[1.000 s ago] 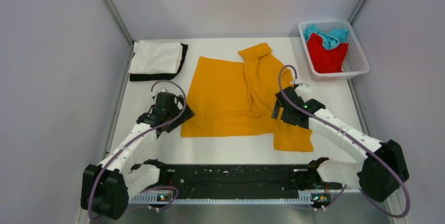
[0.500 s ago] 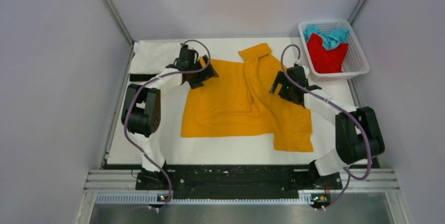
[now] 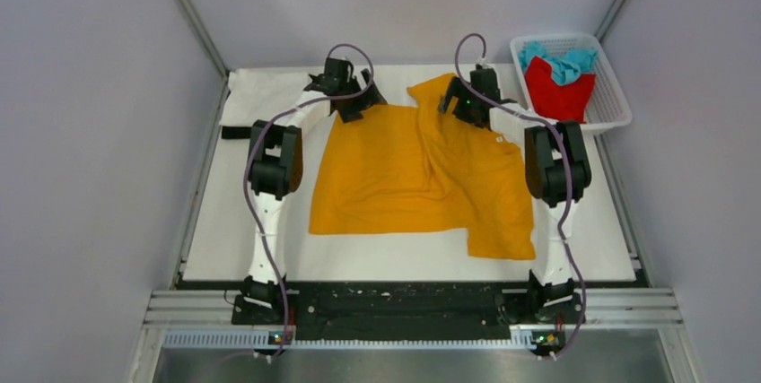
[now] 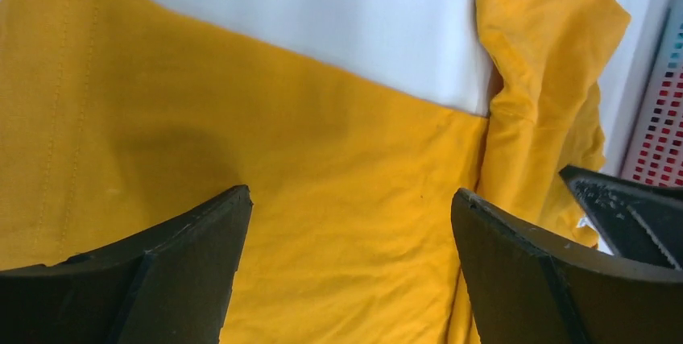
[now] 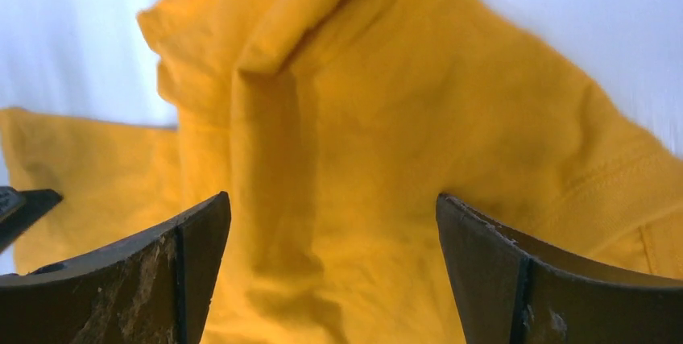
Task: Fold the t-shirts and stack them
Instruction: Flatten out the tshirt
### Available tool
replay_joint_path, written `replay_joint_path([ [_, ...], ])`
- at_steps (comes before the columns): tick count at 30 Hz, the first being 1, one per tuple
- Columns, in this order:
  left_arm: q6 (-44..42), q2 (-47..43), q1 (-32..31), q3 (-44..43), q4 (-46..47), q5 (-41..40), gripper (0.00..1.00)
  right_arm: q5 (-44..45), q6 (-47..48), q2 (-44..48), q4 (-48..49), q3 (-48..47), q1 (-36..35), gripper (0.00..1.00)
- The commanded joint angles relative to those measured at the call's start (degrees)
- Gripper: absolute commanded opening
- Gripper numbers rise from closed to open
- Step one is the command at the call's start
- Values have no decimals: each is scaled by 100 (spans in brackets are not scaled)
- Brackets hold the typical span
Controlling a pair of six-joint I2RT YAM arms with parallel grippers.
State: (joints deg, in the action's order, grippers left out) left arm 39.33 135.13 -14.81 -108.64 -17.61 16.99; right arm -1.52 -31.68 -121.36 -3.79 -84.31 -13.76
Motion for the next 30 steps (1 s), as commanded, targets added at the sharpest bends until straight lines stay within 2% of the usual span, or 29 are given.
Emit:
replay_joint_path([
  [1, 71, 142, 109, -147, -715, -439, 99, -228, 58, -411, -238, -574, 251, 96],
  [5, 211, 20, 329, 15, -1189, -836, 99, -209, 36, -450, -269, -488, 516, 96],
  [13, 311, -499, 775, 739, -1299, -1568, 99, -360, -59, -681, -482, -644, 863, 96],
  [16, 288, -502, 933, 728, -1223, -1456, 99, -367, -32, -742, -499, -750, 879, 96],
  [21, 144, -450, 962, 114, -1467, -1314, 99, -495, 61, -643, -693, -1045, 875, 96],
  [24, 61, -694, 922, -299, -1591, -1012, 99, -710, 300, -214, -859, -1168, 778, 98],
  [26, -62, -1044, 815, -459, -1708, -1010, 99, -411, 593, 259, -1008, -1069, 572, 99],
  [30, -329, -2201, 433, 38, -1919, -1295, 99, 338, 707, 1609, -1073, -199, 226, 99],
])
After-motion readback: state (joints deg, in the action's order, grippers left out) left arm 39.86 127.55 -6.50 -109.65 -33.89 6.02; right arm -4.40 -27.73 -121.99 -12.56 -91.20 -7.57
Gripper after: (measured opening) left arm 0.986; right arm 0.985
